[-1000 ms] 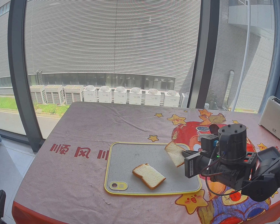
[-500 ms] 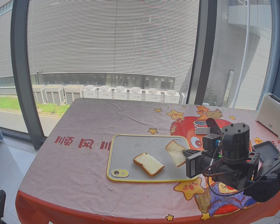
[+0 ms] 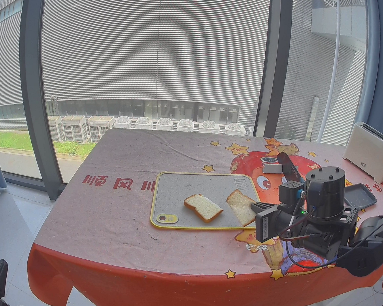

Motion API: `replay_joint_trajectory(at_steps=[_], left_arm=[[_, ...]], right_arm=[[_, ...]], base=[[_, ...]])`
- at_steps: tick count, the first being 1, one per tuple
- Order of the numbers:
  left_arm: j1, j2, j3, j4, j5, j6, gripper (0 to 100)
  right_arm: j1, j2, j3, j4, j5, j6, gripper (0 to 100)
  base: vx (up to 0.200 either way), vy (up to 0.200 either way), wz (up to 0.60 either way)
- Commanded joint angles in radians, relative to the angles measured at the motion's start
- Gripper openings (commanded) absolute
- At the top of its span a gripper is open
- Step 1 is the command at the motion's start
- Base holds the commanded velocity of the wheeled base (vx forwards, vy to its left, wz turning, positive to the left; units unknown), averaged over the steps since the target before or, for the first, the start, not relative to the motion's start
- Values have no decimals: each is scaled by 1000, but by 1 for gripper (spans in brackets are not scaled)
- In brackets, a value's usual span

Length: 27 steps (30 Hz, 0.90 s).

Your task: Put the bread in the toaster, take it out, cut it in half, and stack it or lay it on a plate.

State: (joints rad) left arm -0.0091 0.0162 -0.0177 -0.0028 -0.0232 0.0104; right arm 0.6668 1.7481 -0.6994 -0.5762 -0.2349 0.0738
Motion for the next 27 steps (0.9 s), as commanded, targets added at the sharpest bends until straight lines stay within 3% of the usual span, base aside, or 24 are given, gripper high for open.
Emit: replay_joint_trajectory(at_steps=[1, 21, 27], left_arm=[[0, -16, 18, 0, 0, 0, 0], [0, -16, 18, 0, 0, 0, 0], [0, -16, 18, 0, 0, 0, 0]], right_arm=[[0, -19, 1, 2, 0, 0, 0], [-19, -180, 66, -4, -21, 7, 0], [-113, -237, 150, -5, -11, 9, 0]], base=[[0, 0, 0], [0, 0, 0], [0, 0, 0]])
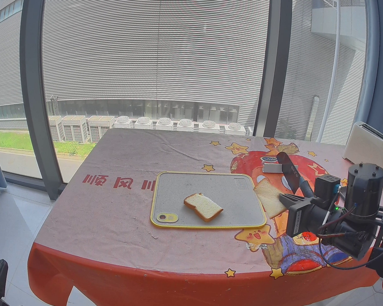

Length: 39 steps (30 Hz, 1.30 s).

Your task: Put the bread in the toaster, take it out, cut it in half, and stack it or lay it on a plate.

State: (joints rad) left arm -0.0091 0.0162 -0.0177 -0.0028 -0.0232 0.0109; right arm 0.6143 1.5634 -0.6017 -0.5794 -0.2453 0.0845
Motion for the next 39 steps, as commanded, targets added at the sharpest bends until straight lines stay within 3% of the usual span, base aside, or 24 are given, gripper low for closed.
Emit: replay_joint_trajectory(at_steps=[1, 9, 39], left_arm=[[0, -16, 18, 0, 0, 0, 0], [0, -16, 18, 0, 0, 0, 0], [0, -16, 18, 0, 2, 0, 0]], right_arm=[[-76, -66, 68, -2, -6, -3, 0], [-54, -252, 100, 3, 3, -5, 0], [-30, -333, 148, 3, -8, -23, 0]], base=[[0, 0, 0], [0, 0, 0], [0, 0, 0]])
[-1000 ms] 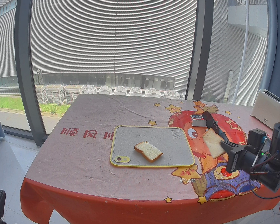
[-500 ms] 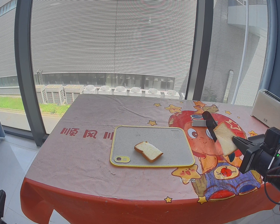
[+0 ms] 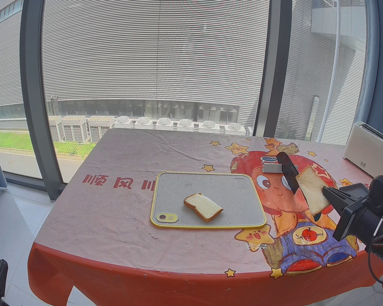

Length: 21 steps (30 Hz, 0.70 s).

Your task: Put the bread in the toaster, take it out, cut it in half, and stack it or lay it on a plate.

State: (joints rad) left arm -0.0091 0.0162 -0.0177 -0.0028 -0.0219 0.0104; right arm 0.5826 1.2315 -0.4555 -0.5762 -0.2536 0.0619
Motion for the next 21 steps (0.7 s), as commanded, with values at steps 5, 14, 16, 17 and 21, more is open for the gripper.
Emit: replay_joint_trajectory(at_steps=[5, 14, 16, 17, 21], left_arm=[[0, -16, 18, 0, 0, -1, 0], [0, -16, 18, 0, 0, -1, 0], [0, -16, 18, 0, 0, -3, 0], [0, -16, 18, 0, 0, -3, 0], [0, -16, 18, 0, 0, -3, 0]], right_arm=[[2, 2, 5, -1, 1, -1, 0], [2, 3, 9, -1, 1, -1, 0], [2, 3, 12, -1, 1, -1, 0], [2, 3, 12, -1, 1, -1, 0], [2, 3, 12, -1, 1, -1, 0]], base=[[0, 0, 0], [0, -178, 0], [0, -200, 0], [0, -200, 0], [0, -200, 0]])
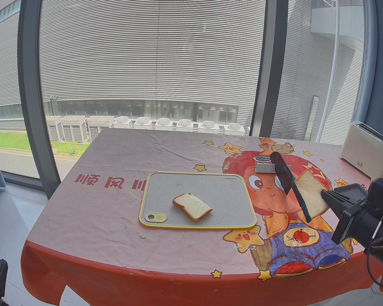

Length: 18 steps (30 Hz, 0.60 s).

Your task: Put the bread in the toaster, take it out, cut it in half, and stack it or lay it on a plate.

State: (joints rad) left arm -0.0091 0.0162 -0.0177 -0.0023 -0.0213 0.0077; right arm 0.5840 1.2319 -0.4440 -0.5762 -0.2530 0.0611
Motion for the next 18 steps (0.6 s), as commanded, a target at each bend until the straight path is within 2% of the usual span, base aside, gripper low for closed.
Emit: replay_joint_trajectory(at_steps=[1, 18], left_arm=[[0, -16, 18, -1, 0, 0, 0], [0, -16, 18, -1, 0, 2, 0]], right_arm=[[0, 3, 1, -1, 0, 0, 0], [-13, 23, -12, -2, -5, 11, 0]], base=[[0, -200, 0], [0, -200, 0]])
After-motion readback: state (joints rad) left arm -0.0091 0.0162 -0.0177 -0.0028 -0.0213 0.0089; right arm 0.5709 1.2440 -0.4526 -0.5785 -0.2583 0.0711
